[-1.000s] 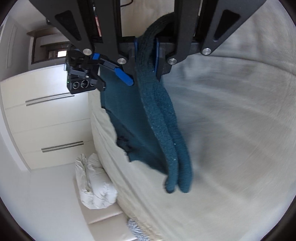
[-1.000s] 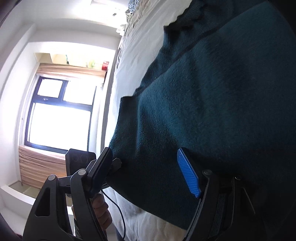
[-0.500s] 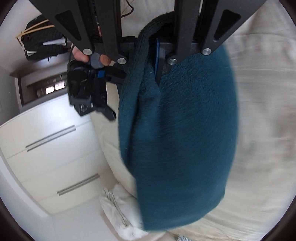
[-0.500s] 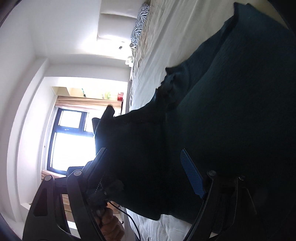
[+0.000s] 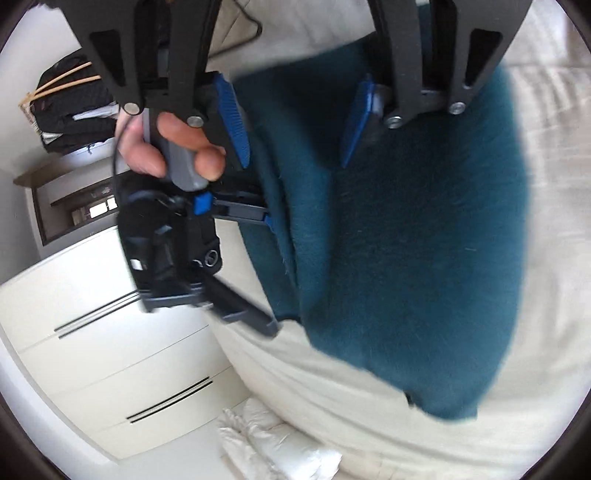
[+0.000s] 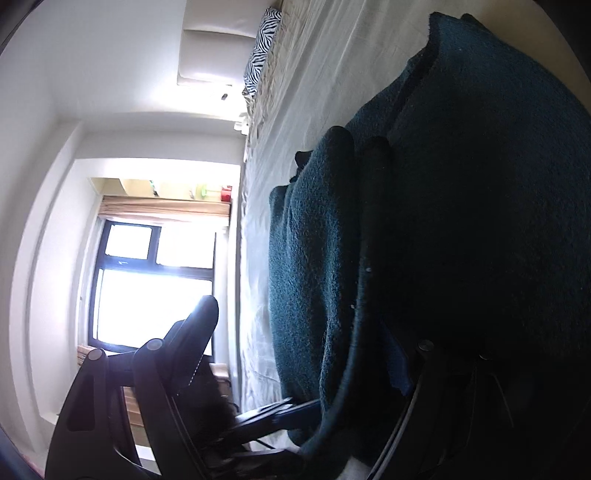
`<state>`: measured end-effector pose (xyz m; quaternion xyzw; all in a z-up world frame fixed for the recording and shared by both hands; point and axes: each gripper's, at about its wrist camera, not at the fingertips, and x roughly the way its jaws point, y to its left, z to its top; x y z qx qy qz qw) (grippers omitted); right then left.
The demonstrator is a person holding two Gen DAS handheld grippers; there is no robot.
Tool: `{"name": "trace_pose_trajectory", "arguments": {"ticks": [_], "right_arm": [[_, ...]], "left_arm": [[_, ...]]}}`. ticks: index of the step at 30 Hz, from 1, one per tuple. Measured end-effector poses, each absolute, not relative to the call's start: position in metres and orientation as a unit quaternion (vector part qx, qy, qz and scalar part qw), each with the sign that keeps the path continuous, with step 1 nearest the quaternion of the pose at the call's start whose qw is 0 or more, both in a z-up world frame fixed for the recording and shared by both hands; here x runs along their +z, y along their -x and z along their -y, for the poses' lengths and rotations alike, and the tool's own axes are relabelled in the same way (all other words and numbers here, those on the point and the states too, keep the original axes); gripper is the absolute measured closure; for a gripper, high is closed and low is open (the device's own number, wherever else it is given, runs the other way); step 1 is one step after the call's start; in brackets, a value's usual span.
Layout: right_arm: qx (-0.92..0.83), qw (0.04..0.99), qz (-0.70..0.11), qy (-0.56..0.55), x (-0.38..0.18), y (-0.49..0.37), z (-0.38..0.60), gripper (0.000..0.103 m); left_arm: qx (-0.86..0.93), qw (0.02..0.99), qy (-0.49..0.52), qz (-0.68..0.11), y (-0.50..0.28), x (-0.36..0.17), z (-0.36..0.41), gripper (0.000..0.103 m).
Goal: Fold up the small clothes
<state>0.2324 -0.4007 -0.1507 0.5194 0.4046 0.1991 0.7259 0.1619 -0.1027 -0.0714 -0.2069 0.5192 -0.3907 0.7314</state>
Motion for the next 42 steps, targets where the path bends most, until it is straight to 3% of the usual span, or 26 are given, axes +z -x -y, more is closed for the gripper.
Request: {"name": "trace_pose_trajectory", "arguments": {"ticks": [5, 10, 14, 31, 38, 42], "right_arm": [[0.173, 0.766, -0.45, -0.425, -0.134, -0.238, 0.377, 0.031], [0.131, 0.799, -0.489, -0.323, -0.125, -0.246, 0.361, 0.073], [0.111, 0.823, -0.496, -0.254, -0.117, -0.238, 0.367, 0.086], [0.053, 0.857, -0.456, -0.232, -0.069, -0.213, 0.451, 0.09], [0.031, 0.826, -0.492, -0.272, -0.124, -0.219, 0.471, 0.089], [0.028, 0.821, -0.487, -0.298, -0.119, -0.216, 0.475, 0.082]], "left_arm": [[-0.385, 0.751, 0.22, -0.489, -0.157, -0.056, 0.064, 0.048], [-0.364, 0.749, 0.258, -0.491, -0.163, -0.065, 0.037, 0.048], [-0.365, 0.753, 0.256, -0.485, -0.161, -0.069, 0.039, 0.048], [-0.388, 0.753, 0.232, -0.478, -0.176, -0.064, 0.082, 0.043], [-0.377, 0.76, 0.221, -0.481, -0.178, -0.076, 0.092, 0.041], [-0.376, 0.763, 0.211, -0.482, -0.177, -0.076, 0.094, 0.039]]}}
